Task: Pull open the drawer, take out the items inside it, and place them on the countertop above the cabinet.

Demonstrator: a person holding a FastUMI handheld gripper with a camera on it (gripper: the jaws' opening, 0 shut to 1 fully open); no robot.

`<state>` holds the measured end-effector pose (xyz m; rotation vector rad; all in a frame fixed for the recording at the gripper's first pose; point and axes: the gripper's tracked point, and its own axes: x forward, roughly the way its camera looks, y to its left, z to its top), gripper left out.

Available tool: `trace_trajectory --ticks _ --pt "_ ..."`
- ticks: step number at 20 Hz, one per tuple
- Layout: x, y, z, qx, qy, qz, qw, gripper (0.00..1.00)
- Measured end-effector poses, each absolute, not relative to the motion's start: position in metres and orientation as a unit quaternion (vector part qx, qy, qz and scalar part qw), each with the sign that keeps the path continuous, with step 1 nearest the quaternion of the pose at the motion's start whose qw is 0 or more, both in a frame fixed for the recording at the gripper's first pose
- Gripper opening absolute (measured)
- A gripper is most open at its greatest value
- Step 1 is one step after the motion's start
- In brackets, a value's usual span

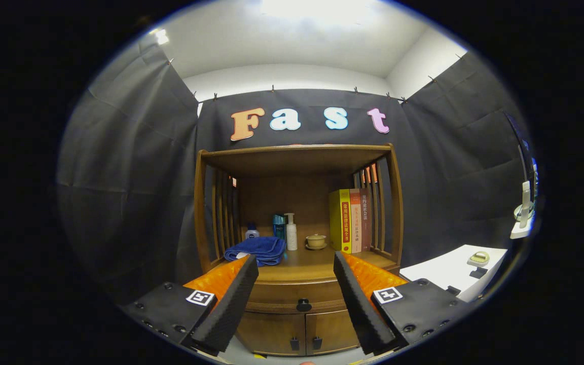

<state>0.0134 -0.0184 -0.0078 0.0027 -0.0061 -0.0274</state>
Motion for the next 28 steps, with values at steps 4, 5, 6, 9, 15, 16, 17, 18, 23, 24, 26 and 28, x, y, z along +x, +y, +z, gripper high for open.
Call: trace_trajectory --ticks 4,5,6,9,15,16,17,18,23,24,26,28 --pt "0.031 -0.027 -0.017 -0.009 -0.023 -0.015 1.0 0.98" --pt "0.039 -0.033 -0.026 -0.009 -0.031 -0.017 0.999 0.98" --pt "0.051 -0.037 -0.039 -0.007 -0.037 -0.017 0.999 0.98" --pt "0.092 -0.042 -0.108 -0.004 -0.01 -0.004 1.0 0.98" --pt "0.151 -0.053 -0.226 -0.004 0.07 -0.011 0.998 0.99" --pt "0.158 -0.052 -0.233 -0.004 0.072 -0.01 0.997 0.99" --pt "0.165 -0.05 -0.239 -0.004 0.073 -0.009 0.997 0.99" --pt "0.171 -0.049 -0.246 -0.011 0.078 -0.007 0.997 0.98" --pt "0.188 -0.043 -0.267 -0.021 0.094 -0.01 0.995 0.85" --pt "0.194 -0.043 -0.271 -0.02 0.096 -0.011 0.995 0.83" --pt "0.199 -0.041 -0.278 -0.015 0.101 -0.012 0.995 0.79" --pt "0.201 -0.042 -0.284 -0.004 0.106 -0.015 0.994 0.74"
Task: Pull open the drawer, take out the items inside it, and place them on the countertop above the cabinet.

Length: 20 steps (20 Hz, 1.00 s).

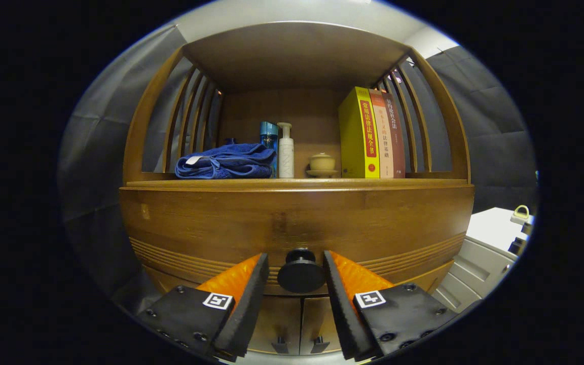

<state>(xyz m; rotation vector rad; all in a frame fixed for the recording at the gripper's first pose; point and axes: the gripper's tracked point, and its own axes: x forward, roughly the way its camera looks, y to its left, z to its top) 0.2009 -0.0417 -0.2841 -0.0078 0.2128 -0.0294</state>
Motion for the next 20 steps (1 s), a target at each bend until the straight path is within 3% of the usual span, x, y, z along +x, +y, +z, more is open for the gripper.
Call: trace_trajectory --ticks 2,9,11,20 --pt "0.204 -0.043 -0.287 0.006 0.105 -0.016 0.994 0.71" --pt "0.202 -0.047 -0.289 -0.003 0.108 -0.02 0.994 0.38" --pt "0.201 -0.047 -0.289 0.001 0.12 -0.021 0.993 0.34" --pt "0.117 -0.042 -0.272 0.031 0.121 -0.041 0.991 0.33"
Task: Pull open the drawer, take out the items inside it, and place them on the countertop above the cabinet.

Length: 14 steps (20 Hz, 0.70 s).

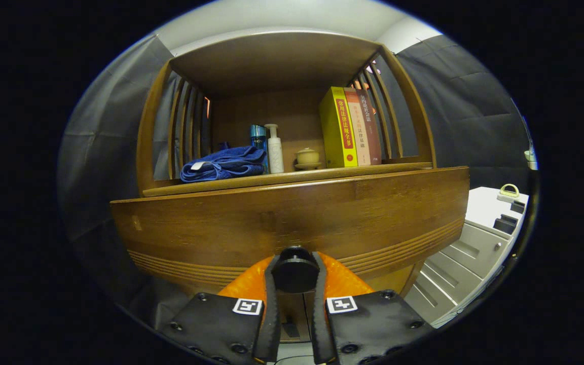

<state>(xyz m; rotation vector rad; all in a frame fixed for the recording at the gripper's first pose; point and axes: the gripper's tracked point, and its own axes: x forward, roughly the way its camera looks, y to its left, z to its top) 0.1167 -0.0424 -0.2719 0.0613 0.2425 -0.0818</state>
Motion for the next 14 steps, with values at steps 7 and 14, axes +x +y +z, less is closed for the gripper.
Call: trace_trajectory --ticks 7,14 --pt "0.056 -0.041 -0.262 0.026 0.134 -0.045 0.99 0.33" --pt "0.038 -0.04 -0.274 0.015 0.145 -0.046 0.988 0.33"
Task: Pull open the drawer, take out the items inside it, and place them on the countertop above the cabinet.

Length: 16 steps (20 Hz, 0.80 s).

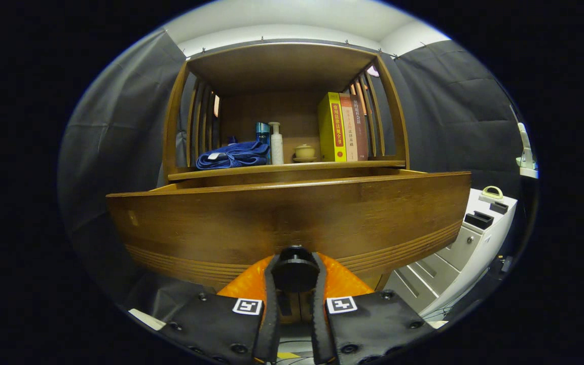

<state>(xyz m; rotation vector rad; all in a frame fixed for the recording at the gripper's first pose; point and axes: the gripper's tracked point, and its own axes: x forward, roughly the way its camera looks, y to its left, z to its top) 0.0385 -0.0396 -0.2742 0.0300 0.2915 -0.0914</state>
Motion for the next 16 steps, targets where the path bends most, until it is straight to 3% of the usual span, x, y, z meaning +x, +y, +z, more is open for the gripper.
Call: trace_trajectory --ticks 3,12,16 --pt "0.038 -0.04 -0.274 0.008 0.134 -0.045 0.99 0.33" --pt "0.032 -0.04 -0.266 -0.007 0.13 -0.056 0.99 0.72" --pt "0.023 -0.042 -0.208 -0.021 0.099 -0.045 0.994 0.9"
